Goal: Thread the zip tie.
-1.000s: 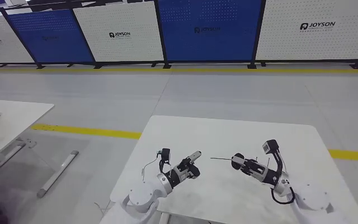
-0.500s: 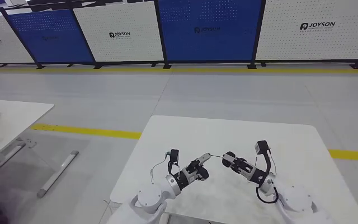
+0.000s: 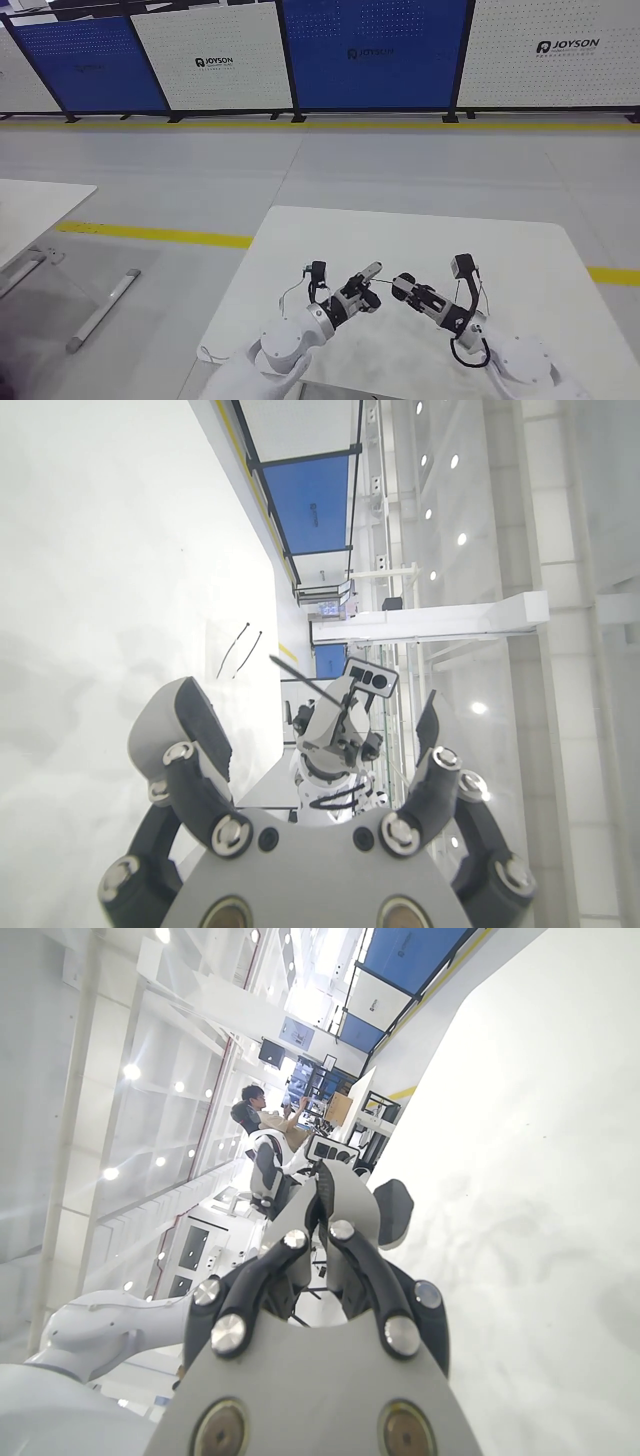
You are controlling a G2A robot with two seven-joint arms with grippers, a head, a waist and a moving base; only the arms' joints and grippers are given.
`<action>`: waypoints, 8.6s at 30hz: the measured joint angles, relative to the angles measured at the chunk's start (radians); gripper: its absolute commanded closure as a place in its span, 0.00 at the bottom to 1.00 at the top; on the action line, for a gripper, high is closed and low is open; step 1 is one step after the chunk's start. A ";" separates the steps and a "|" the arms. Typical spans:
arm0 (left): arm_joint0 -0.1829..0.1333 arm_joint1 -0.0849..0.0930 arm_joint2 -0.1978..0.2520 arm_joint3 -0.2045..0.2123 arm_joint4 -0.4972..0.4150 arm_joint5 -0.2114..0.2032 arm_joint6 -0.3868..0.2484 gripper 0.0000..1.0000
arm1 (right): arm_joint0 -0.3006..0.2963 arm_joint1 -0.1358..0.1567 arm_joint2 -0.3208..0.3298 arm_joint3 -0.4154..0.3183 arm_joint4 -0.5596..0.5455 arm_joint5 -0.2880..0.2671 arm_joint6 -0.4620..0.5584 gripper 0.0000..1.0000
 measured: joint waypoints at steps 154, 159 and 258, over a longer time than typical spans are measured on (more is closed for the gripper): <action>0.060 0.028 -0.147 0.016 0.194 -0.086 -0.144 1.00 | -0.074 -0.019 0.106 -0.034 0.042 0.107 0.045 0.00; 0.086 0.033 -0.178 0.004 0.103 -0.115 -0.202 1.00 | -0.075 -0.019 0.106 -0.034 0.042 0.107 0.045 0.00; 0.167 0.052 -0.234 -0.147 0.178 -0.084 -0.208 1.00 | -0.075 -0.019 0.106 -0.034 0.042 0.107 0.045 0.00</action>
